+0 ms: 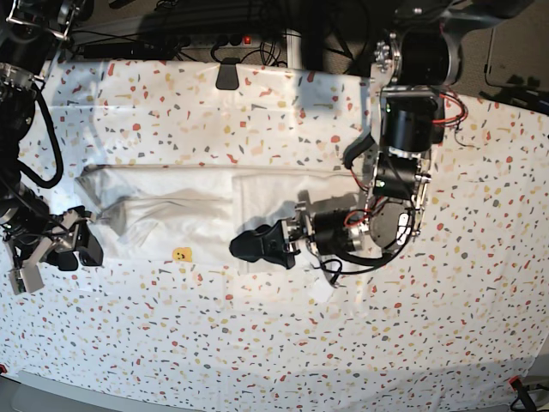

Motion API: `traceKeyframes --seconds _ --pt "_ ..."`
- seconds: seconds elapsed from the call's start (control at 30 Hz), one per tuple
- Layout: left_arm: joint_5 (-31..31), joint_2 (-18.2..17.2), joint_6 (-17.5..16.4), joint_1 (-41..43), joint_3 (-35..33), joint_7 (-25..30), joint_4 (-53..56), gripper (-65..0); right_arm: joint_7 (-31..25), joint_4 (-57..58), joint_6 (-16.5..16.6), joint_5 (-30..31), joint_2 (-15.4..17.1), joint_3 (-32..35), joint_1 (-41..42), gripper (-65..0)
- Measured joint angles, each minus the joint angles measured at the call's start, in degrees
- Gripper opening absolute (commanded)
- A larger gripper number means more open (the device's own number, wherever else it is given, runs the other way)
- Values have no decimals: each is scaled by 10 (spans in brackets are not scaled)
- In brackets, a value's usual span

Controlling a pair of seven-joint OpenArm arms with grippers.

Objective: Fold the T-shirt properly
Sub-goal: 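Lift the strip end with the left gripper and fold it toward the middle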

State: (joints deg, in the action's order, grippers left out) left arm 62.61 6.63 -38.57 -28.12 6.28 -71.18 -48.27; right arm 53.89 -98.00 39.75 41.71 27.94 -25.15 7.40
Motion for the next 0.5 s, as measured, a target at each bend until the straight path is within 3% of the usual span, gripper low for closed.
traceKeyframes --seconds 0.13,0.27,0.5 --pt "-1 -8 -2 -25 0 -5 0 -279 0 0 0 -63 0 0 0 -346" --pt "-1 -12 -4 -56 0 -55 0 -279 -2 48 0 -131 2 -5 3 -346" --pt "0 -12 -4 -81 0 -70 -1 -279 -1 248 0 -123 7 -101 79 -344"
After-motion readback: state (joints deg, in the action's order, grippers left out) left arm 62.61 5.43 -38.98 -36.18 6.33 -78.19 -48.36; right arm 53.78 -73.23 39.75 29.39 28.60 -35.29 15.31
